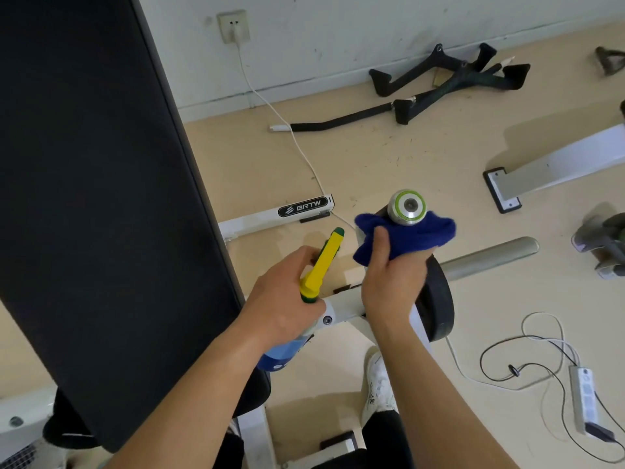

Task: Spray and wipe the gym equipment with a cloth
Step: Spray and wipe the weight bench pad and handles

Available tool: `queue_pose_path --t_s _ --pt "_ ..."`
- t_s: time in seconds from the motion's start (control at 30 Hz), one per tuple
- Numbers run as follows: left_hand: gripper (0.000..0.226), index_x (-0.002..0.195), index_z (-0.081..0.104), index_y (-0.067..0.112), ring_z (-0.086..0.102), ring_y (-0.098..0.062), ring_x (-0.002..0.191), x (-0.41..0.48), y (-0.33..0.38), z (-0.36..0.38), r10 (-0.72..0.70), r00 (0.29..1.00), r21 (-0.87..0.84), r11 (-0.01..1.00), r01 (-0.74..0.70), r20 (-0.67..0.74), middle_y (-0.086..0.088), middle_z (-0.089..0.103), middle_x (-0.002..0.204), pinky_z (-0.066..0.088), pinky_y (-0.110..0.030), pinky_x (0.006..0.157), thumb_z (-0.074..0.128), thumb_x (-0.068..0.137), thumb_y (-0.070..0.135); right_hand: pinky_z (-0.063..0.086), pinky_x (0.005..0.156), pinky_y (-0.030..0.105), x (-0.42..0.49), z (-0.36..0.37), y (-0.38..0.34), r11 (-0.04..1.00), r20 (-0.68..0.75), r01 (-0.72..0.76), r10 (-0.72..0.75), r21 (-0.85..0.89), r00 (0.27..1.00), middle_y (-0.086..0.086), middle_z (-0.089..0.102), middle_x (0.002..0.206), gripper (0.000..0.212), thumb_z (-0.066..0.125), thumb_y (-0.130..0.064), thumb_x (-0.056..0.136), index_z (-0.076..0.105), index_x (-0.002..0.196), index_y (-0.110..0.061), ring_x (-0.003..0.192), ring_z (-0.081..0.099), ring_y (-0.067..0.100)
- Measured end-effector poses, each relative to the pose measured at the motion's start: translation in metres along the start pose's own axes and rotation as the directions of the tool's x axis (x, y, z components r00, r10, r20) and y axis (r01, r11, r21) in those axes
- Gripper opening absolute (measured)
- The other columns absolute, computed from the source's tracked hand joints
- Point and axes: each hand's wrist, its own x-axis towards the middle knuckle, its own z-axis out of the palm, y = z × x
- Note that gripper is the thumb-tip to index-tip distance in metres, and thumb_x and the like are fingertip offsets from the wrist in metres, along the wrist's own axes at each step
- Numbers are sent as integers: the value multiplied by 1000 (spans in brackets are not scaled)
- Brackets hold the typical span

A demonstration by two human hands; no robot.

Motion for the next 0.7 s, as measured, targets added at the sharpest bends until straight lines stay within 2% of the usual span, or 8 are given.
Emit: queue_pose_path --t_s 0.1,0.2,0.27,0.33,0.4,0.5,0.6,0.7 --pt "53 127 51 46 57 -10 76 3 4 -1 13 1000 22 1000 -13 10 15 66 103 48 -25 74 65 86 15 44 55 29 6 16 20 982 65 -44 56 -185 996 -15 52 71 33 58 -36 97 44 112 -10 62 56 9" --pt "60 134 47 45 58 -13 79 6 8 -1 24 1000 50 998 -24 -9 16 65 108 51 -28 78 65 86 15 47 55 33 8 5 26 923 188 -12 91 -385 978 -8 55 68 24 56 -36 97 38 100 -21 64 62 20" --pt "62 137 46 43 59 -13 84 7 9 -1 22 1000 46 999 -22 -4 16 64 111 49 -27 81 66 86 14 51 61 32 16 -15 26 961 258 11 62 -275 964 -2 62 75 18 60 -28 94 44 100 -21 68 62 17" --pt "62 138 46 45 61 -13 89 7 9 -2 19 1000 28 999 -19 -8 17 65 113 51 -28 84 67 86 16 50 64 30 28 -38 19 995 306 -91 76 36 949 4 65 84 14 60 -11 91 54 103 -15 70 58 17" --pt "62 136 47 47 62 -13 89 10 8 -1 14 1000 19 1000 -13 -16 18 65 110 52 -31 84 67 85 18 51 75 32 41 -55 11 938 376 -196 78 286 923 2 64 95 23 57 -9 91 59 112 -18 80 58 13" --pt "60 133 48 48 63 -13 87 13 9 2 11 1000 15 1000 -10 -17 18 66 106 53 -32 83 67 84 20 48 90 17 56 -45 -2 976 438 -146 63 159 897 -27 64 97 22 54 -23 100 56 115 -40 86 58 -7" --pt "60 134 48 45 60 -9 82 17 12 6 15 1000 3 1000 -15 -27 20 65 100 49 -27 79 69 85 19 48 91 39 84 -27 -31 946 583 -272 123 176 803 -9 69 85 6 58 -32 98 63 95 -32 87 63 12" --pt "57 131 49 44 53 0 66 18 13 7 15 999 -7 1000 -16 -48 28 57 76 41 -19 70 67 85 17 52 83 39 122 -25 -55 927 701 -351 166 128 693 -2 69 78 21 54 -35 99 64 90 -19 77 64 16"
